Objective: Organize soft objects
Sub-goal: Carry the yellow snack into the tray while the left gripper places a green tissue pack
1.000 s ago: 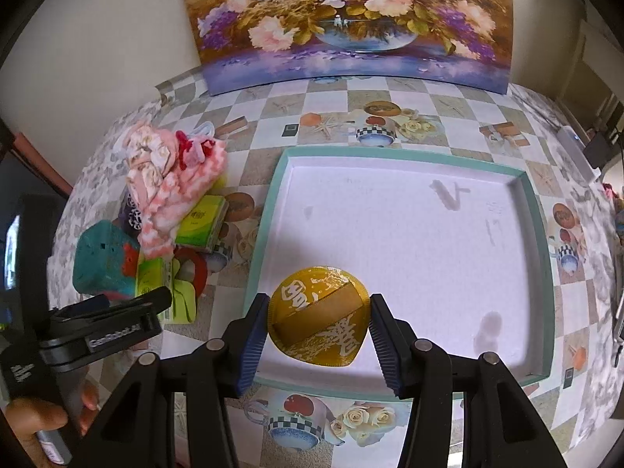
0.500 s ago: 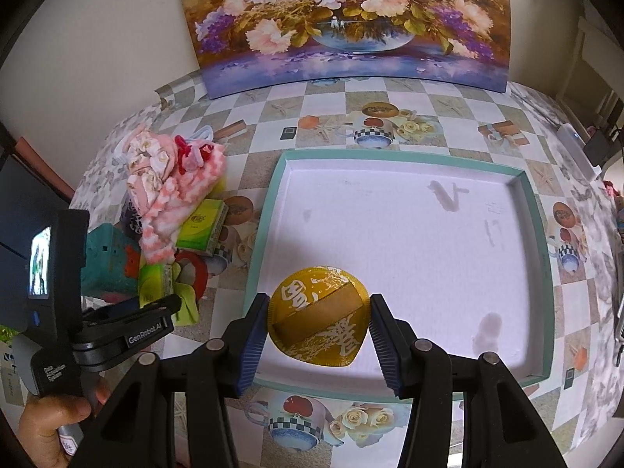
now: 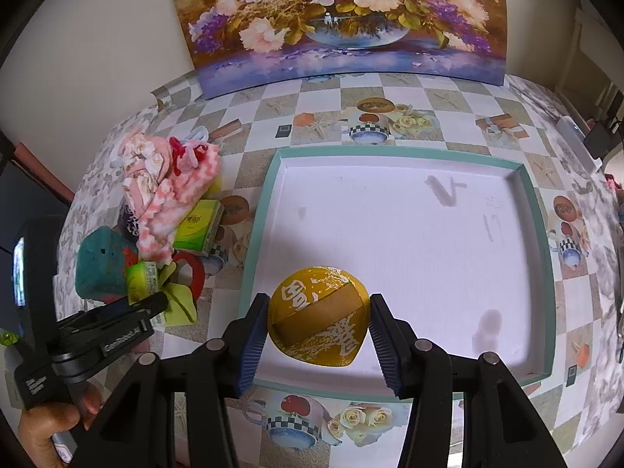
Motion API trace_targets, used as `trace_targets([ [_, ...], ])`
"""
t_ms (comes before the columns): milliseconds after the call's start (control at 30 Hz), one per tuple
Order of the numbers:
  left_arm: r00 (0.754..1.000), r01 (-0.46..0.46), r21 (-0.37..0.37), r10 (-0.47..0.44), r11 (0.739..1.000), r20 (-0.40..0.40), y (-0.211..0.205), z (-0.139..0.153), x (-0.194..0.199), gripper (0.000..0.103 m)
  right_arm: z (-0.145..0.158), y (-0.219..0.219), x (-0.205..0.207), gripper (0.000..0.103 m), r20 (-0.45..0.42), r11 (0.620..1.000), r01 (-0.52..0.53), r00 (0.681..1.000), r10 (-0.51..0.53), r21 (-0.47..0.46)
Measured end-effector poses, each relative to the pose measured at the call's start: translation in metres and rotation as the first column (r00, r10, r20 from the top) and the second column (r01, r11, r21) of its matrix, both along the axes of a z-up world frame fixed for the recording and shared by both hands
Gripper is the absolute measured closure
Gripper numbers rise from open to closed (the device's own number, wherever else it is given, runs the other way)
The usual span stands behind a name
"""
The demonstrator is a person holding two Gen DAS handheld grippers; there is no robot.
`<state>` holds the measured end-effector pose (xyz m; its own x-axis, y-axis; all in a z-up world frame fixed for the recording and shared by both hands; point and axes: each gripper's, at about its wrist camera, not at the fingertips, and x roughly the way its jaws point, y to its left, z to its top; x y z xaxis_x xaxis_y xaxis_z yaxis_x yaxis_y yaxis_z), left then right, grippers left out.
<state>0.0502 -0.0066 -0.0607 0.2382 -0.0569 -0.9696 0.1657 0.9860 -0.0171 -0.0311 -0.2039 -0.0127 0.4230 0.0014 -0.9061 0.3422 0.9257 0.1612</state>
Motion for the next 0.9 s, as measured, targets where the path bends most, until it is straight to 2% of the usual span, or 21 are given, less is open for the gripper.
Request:
trace_targets([
  [267, 0.997, 0.021, -0.041, -0.017, 0.999, 0.076, -0.013, 0.038, -0.004, 0.054, 0.003, -0.019, 0.001, 0.050, 0.014, 0.999, 0.049, 0.999, -0.049, 0.014],
  [433, 0.994, 0.070, -0.057, -0.065, 0.996, 0.085, -0.045, 0.050, 0.001, 0.054, -0.007, -0.054, -0.001, 0.049, -0.022, 0.988, 0.156, 0.987, -0.156, -0.001],
  [700, 0.984, 0.172, -0.046, -0.169, 0.984, 0.059, -0.114, 0.043, 0.002, 0.054, -0.022, -0.116, -0.012, 0.049, -0.068, 0.947, 0.320, 0.945, -0.319, 0.010],
  [900, 0.976, 0.219, -0.057, -0.218, 0.974, 0.032, -0.159, 0.028, 0.003, 0.054, -0.034, -0.149, -0.015, 0.049, -0.098, 0.916, 0.401, 0.912, -0.399, -0.006],
])
